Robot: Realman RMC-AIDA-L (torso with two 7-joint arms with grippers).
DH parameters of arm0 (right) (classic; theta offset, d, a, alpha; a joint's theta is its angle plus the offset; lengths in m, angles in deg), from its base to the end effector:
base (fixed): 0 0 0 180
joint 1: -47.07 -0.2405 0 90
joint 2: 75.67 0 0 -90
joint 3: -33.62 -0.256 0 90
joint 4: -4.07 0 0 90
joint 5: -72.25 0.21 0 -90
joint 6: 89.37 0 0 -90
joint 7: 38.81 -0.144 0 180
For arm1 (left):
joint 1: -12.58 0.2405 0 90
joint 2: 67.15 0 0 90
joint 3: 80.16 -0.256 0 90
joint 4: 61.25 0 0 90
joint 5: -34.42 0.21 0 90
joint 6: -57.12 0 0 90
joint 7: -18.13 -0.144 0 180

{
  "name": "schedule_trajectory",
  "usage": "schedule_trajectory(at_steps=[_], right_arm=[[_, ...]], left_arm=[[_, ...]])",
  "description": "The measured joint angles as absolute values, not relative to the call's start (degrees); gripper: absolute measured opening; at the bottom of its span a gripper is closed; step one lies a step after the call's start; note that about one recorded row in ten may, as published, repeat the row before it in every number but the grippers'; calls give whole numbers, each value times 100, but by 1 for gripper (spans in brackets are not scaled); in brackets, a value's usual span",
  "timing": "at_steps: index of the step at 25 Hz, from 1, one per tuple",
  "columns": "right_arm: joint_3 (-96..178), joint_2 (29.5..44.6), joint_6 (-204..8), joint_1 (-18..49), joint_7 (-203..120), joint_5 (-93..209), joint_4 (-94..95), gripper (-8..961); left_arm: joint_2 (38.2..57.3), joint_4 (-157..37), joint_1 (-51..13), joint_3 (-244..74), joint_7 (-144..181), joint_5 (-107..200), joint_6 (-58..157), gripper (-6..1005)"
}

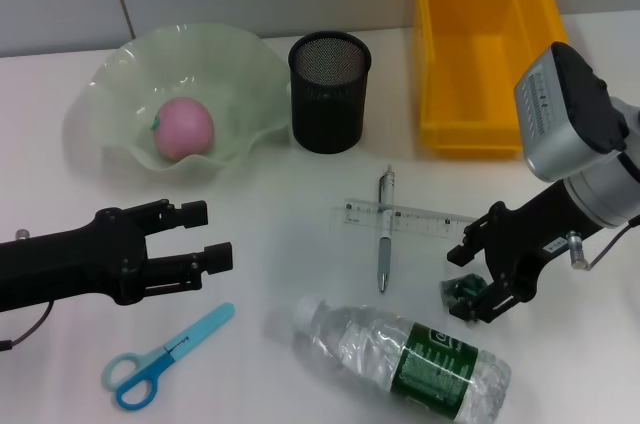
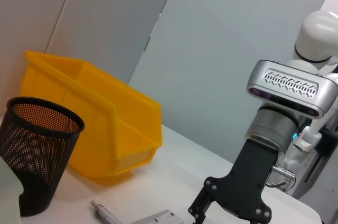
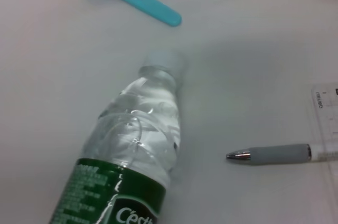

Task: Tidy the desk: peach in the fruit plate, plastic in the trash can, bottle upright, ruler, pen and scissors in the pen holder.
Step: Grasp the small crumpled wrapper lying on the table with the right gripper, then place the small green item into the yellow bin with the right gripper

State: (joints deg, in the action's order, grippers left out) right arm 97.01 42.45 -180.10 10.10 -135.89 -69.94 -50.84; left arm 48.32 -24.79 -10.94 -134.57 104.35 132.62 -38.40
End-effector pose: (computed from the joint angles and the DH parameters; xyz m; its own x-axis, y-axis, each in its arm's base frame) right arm 0.2381 0.3461 -0.0086 0.9419 -0.2345 0.2405 -0.2241 -0.9720 -0.0702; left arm -0.2646 0.2940 0.0058 0.6771 0.4622 0.5727 0.5181 -0.8520 0.0751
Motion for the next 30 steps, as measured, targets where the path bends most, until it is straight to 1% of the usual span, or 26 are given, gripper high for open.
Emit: schedule_trajectory(at_steps=[2, 8, 13, 16, 21, 23, 24, 27, 30], right_arm=[[9711, 4259, -17933, 1018, -13574, -6995, -5045, 737], [9894, 4287, -17726, 1021, -13561, -6996, -4845, 622], [9754, 4315, -17837, 1144, -13480, -6882, -5114, 527], [9635, 4303, -17926, 1229, -13477, -6801, -5329, 292], [8882, 4276, -18344, 1151, -13476, -6735, -5591, 222], [8529, 4236, -18474, 1101, -13477, -6561, -5648, 200], [8286, 4184, -18491, 1085, -13525, -6360, -5677, 192], [8046, 4152, -18380, 1079, -13619, -6148, -5709, 168], [7725, 4173, -17926, 1079, -13743, -5959, -5738, 155]], left_arm=[[4836, -2478, -1094, -13456, 10435, 13262, -3841, 811], [4843, -2478, -1088, -13446, 10429, 13247, -3859, 810], [4836, -2478, -1088, -13400, 10434, 13241, -3879, 809], [4818, -2478, -1090, -13386, 10435, 13236, -3882, 808], [4819, -2478, -1097, -13385, 10434, 13232, -3894, 807], [4819, -2478, -1097, -13371, 10434, 13228, -3924, 807], [4821, -2476, -1098, -13354, 10434, 13225, -3948, 807], [4825, -2462, -1097, -13262, 10434, 13220, -4047, 806], [4820, -2465, -1105, -13197, 10435, 13214, -4114, 806]])
